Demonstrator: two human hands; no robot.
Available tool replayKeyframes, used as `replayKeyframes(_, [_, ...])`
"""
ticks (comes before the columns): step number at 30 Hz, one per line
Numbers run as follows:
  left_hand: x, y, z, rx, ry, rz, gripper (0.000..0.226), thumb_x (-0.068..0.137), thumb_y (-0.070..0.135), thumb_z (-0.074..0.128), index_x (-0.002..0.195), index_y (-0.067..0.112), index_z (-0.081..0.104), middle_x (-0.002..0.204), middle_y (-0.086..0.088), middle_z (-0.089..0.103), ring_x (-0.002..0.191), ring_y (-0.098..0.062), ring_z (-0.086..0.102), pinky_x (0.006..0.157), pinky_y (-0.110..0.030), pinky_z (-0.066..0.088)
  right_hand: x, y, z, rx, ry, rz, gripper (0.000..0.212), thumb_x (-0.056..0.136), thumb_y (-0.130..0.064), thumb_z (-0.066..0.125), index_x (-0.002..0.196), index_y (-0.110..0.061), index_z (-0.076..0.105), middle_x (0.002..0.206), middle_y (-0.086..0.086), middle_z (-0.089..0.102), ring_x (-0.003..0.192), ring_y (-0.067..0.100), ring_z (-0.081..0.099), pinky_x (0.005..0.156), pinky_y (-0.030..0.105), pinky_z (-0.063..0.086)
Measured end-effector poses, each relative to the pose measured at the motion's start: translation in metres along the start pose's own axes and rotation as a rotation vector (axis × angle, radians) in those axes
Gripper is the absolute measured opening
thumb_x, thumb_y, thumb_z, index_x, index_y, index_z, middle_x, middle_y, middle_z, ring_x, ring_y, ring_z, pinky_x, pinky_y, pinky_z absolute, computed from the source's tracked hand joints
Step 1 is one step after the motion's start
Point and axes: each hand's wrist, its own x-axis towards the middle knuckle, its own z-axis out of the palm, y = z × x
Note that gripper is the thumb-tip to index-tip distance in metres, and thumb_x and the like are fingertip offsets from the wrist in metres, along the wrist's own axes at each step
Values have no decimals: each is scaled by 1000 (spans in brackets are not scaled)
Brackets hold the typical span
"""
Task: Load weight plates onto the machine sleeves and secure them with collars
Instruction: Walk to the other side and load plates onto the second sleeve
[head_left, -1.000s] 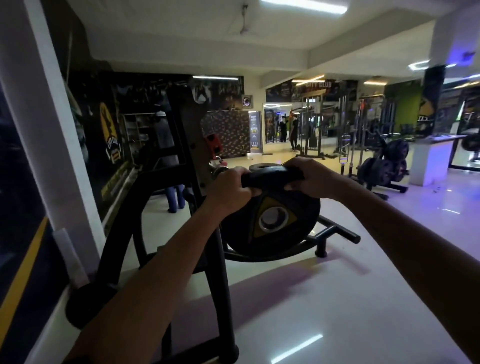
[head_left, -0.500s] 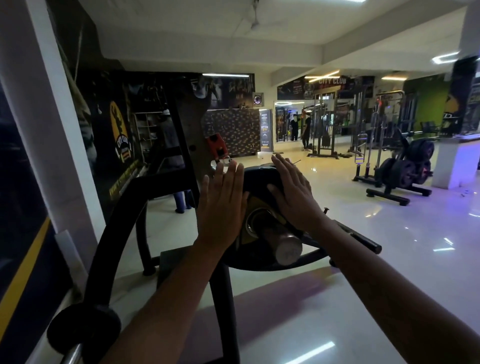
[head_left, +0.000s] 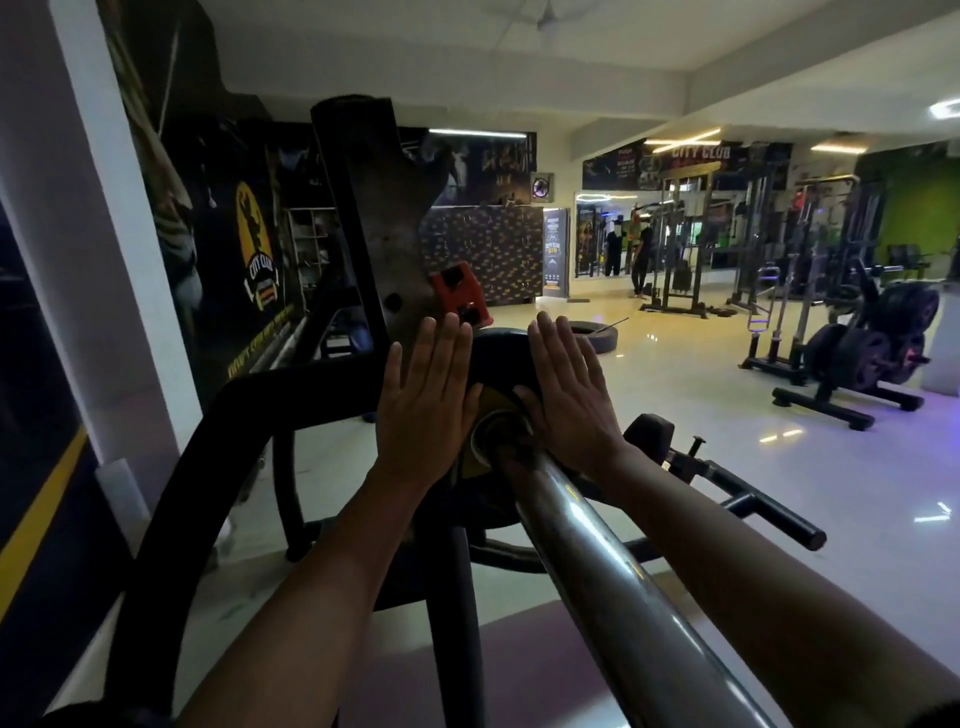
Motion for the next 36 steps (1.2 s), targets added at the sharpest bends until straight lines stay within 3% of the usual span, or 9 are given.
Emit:
replayKeyframes(6, [9,-10,29,8,-3,8,55,99,38,21,145,10,13,151,-8,17,139,-25,18,113,-45,10,17,11,30,-47,11,-14,59,96,-34,34,143,-6,12,150,12,11,141,24,8,114,44,13])
replayKeyframes(11, [6,-3,-1,-22,-57,0,56,97,39,27,144,9,19,150,-11,26,139,-25,20,112,-45,13,4,3,-2,-58,14,-24,59,96,-37,35,143,-7,15,151,12,17,140,23,11,114,42,13])
replayKeyframes(17, [-8,21,-97,-94,-45,-3,57,94,38,35,142,8,25,149,-13,29,138,-26,18,112,-43,7,-35,-17,-103,-81,85,-83,54,95,-34,41,139,-5,29,147,13,28,137,25,22,111,43,19])
replayKeyframes(28, [-75,88,-325,-190,-13,-49,57,92,40,33,139,8,32,146,-14,34,137,-27,21,112,-41,6,-161,-87,-317,-38,110,-96,50,93,-29,46,134,-1,38,140,20,40,132,33,32,110,44,22])
replayKeyframes(32, [-106,97,-378,-210,-59,-88,57,93,40,32,140,7,31,146,-14,33,138,-27,22,112,-43,9,-193,-121,-356,-6,101,-76,51,90,-28,49,132,0,40,138,22,42,130,35,34,106,52,31])
replayKeyframes(36, [-143,84,-411,-209,-119,-126,57,92,39,34,139,6,33,145,-15,36,136,-29,27,111,-44,11,-213,-166,-365,69,72,-37,52,90,-26,51,132,1,40,139,22,41,132,34,32,107,51,29])
